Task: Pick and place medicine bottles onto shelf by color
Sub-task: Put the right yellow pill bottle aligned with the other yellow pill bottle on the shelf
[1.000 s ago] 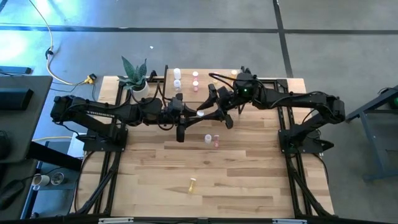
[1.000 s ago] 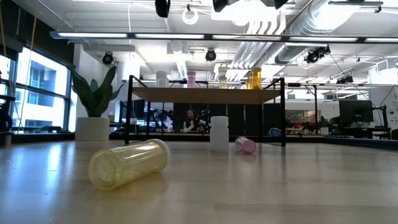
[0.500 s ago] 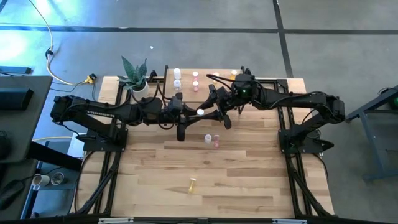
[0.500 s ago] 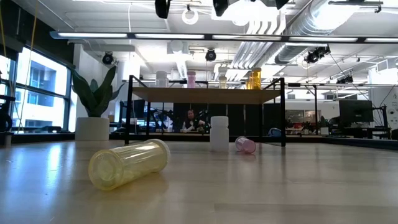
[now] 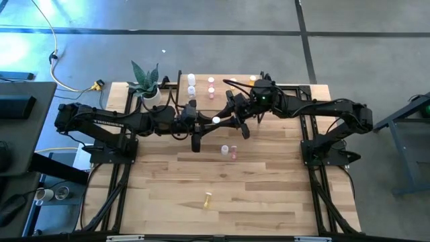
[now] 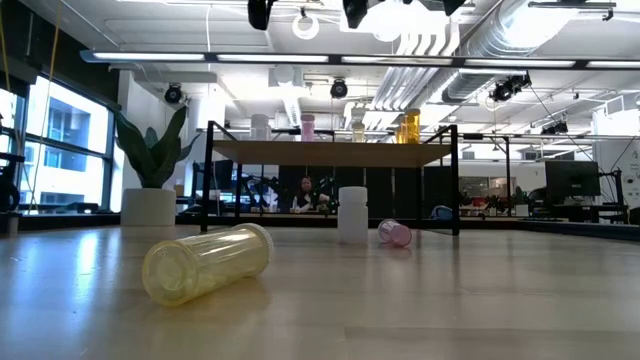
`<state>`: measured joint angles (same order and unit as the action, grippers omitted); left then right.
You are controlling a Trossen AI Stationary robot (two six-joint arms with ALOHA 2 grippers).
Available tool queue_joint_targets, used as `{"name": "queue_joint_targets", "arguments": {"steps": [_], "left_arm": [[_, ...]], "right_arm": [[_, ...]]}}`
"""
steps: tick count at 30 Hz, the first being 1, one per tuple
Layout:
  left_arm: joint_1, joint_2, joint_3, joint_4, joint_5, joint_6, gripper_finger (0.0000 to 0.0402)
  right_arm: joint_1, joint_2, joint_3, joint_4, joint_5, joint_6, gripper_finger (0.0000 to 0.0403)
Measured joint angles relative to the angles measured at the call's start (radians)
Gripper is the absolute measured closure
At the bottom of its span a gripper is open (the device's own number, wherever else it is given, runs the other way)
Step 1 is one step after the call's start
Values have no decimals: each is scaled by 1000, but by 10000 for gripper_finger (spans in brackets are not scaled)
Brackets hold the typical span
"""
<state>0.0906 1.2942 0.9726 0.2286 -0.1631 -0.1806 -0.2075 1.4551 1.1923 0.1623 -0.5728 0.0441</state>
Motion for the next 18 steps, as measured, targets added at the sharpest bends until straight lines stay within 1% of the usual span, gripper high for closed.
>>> {"name": "queue_joint_targets", "arguments": {"steps": [5, 8, 15, 18], "left_arm": [[0, 0, 0, 0, -1, 0, 322], [0, 0, 0, -2, -3, 0, 313], [1, 0, 0, -45, -12, -49, 248], [1, 0, 0, -71, -44, -54, 223]], "right_arm": [[0, 0, 0, -1, 0, 0, 311], [0, 0, 0, -2, 0, 0, 311], [-25, -10, 0, -9, -7, 21, 311], [-50, -29, 0, -13, -6, 28, 311]]}}
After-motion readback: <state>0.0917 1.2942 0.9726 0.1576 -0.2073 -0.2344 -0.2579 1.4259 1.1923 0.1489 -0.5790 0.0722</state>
